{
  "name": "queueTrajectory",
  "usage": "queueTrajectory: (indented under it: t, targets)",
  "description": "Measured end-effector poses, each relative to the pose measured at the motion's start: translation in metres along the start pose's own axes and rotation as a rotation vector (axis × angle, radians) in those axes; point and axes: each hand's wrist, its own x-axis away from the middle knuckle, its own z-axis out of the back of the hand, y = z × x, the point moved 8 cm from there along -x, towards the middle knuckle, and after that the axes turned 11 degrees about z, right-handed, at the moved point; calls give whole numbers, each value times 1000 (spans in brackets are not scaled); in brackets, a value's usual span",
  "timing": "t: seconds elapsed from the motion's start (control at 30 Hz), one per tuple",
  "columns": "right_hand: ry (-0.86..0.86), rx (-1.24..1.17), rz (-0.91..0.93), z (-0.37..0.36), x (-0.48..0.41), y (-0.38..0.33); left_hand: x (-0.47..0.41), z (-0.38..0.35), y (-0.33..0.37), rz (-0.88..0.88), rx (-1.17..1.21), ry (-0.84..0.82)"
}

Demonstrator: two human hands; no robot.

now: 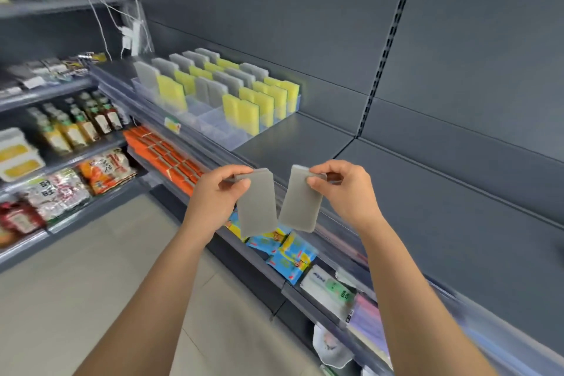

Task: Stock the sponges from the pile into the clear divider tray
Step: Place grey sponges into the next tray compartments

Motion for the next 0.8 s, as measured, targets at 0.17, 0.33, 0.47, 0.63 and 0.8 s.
queueTrajectory:
  t: [0.17, 0.33, 0.47, 0.63, 0.8]
  targets:
    - [-50, -20, 41, -54, -42, -11, -32, 43, -15, 20, -21, 73]
    - [-96, -41, 74, -107, -96, -9, -77, 72, -26, 51, -51, 120]
    - [-105, -81, 79, -145, -145, -5, -127, 96, -27, 40, -89, 139]
    - [-99, -82, 103, -175, -208, -4, -196, 122, -24, 48, -123, 145]
    - [-101, -77, 119, -202, -257, -3, -246, 135, -16, 38, -184, 103]
